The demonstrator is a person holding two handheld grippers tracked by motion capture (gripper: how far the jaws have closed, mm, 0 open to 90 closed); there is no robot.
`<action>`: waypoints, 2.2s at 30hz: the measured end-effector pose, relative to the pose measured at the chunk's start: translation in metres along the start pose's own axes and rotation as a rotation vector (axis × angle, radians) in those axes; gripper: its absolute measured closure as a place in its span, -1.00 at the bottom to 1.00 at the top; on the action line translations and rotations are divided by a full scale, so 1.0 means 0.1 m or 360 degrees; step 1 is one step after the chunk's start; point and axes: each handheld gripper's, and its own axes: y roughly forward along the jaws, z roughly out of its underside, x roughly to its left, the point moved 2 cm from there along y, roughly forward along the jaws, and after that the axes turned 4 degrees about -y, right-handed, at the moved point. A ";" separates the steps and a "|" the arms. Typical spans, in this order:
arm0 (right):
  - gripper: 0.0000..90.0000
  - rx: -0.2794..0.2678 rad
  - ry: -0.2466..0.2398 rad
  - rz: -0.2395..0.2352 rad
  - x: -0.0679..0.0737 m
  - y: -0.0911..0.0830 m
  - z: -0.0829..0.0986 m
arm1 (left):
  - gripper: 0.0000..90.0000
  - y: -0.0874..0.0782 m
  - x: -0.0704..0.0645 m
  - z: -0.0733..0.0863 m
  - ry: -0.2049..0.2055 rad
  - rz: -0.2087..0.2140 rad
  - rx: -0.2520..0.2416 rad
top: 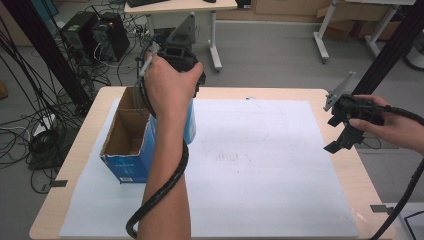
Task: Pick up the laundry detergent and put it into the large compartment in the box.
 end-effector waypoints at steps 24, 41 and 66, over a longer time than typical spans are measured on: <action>-0.91 0.0017 -0.0066 0.0012 0.14 -0.01 -0.19 | -0.15 -0.98 0.66 0.17 -0.0229 -0.0122 -0.0210; -0.91 0.0033 -0.0060 0.0036 0.21 -0.02 -0.21 | -0.15 -0.56 1.13 0.34 -0.0342 -0.0112 -0.0164; -0.91 0.0054 -0.0015 0.0038 0.21 0.02 -0.19 | -0.15 0.39 1.34 0.41 -0.0318 -0.0091 -0.0012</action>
